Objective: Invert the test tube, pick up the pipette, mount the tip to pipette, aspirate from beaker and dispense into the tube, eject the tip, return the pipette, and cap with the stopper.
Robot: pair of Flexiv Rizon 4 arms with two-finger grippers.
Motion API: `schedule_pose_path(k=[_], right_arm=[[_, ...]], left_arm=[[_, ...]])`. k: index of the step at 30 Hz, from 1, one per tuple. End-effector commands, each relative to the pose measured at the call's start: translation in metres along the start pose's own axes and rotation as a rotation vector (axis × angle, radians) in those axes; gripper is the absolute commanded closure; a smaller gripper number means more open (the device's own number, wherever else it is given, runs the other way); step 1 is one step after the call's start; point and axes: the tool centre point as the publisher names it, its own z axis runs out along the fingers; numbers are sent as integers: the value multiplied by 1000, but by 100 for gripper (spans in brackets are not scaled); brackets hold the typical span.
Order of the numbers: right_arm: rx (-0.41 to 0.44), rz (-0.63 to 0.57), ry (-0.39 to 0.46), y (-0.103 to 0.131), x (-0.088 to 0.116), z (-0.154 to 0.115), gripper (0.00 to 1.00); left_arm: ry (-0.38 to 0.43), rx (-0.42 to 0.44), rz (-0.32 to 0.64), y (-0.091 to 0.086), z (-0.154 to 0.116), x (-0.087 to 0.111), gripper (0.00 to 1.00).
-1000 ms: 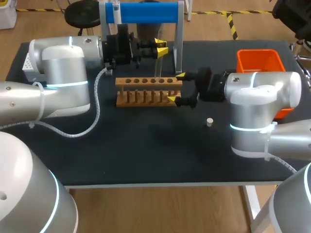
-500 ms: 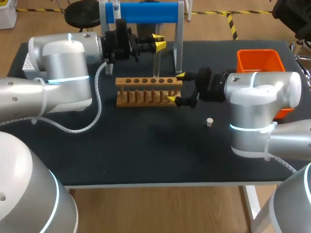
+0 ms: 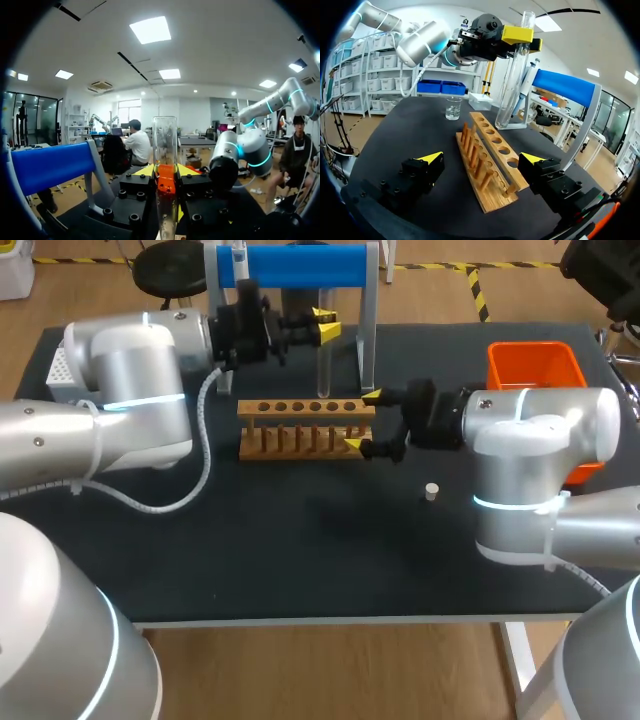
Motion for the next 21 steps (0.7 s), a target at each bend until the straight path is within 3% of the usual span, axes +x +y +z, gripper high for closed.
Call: schedule_pose_path(k=[1,21], right_arm=[[1,0,-3,0,1,0,0],[1,0,-3,0,1,0,0]], left_arm=[[-3,13,2,4,-3,1,100],[6,15,20,12,-5,-4,100]])
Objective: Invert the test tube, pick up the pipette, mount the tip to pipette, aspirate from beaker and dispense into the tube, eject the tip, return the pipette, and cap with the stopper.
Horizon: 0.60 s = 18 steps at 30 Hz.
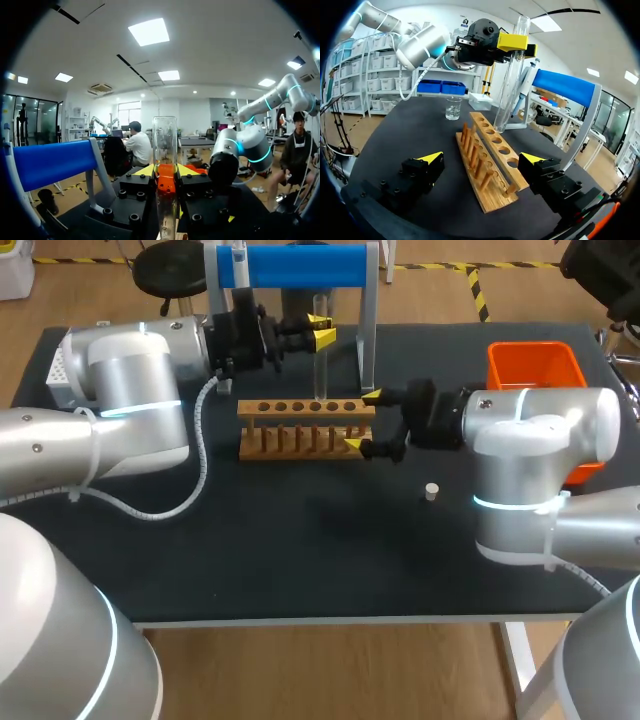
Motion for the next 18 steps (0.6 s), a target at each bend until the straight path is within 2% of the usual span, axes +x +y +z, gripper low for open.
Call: schedule_pose_path(k=[1,18], right_arm=[[1,0,-3,0,1,0,0],[1,0,-3,0,1,0,0]], left_arm=[[6,3,0,3,1,-3,100],[14,-7,18,10,2,-4,100]])
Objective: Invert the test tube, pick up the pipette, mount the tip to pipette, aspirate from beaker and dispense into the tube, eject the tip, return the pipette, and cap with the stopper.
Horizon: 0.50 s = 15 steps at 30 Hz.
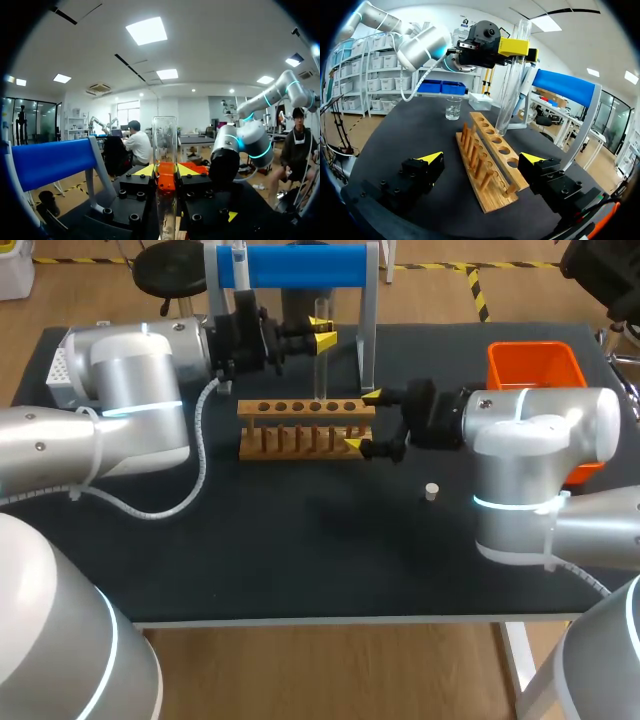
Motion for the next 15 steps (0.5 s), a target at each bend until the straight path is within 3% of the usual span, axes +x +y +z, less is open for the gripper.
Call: schedule_pose_path(k=[1,15], right_arm=[[1,0,-3,0,1,0,0],[1,0,-3,0,1,0,0]], left_arm=[[7,5,-2,3,0,-2,100],[7,4,-18,12,0,-3,100]])
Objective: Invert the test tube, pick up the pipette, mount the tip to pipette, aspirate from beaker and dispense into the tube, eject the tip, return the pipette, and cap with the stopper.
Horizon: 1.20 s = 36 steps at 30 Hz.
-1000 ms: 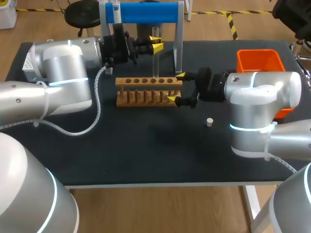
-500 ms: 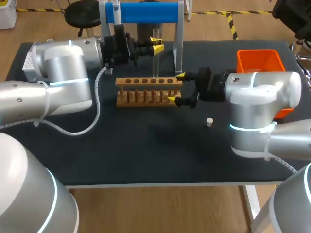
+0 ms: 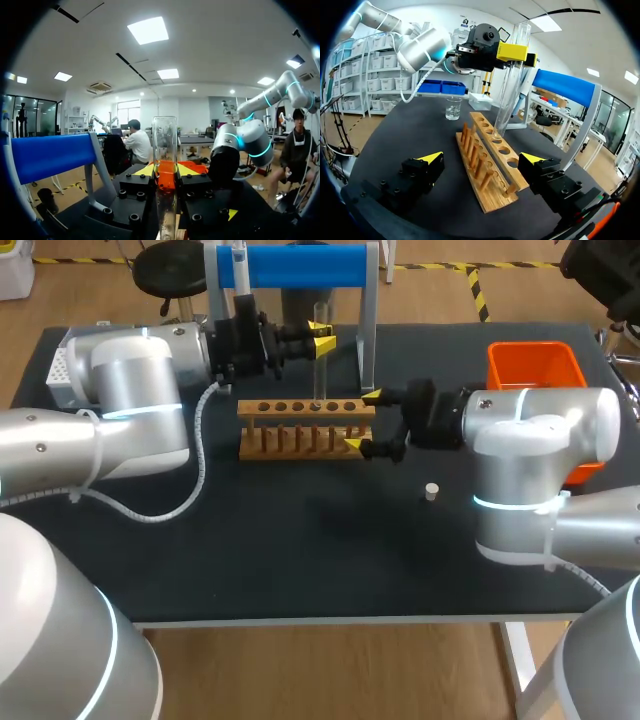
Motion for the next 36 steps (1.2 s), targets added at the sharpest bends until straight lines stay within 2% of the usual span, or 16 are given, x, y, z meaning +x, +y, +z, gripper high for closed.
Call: schedule_pose_path(k=[1,36], right_arm=[[1,0,-3,0,1,0,0],[1,0,-3,0,1,0,0]], left_arm=[[8,5,-3,4,1,-3,100],[-8,-2,-9,19,-3,-4,100]])
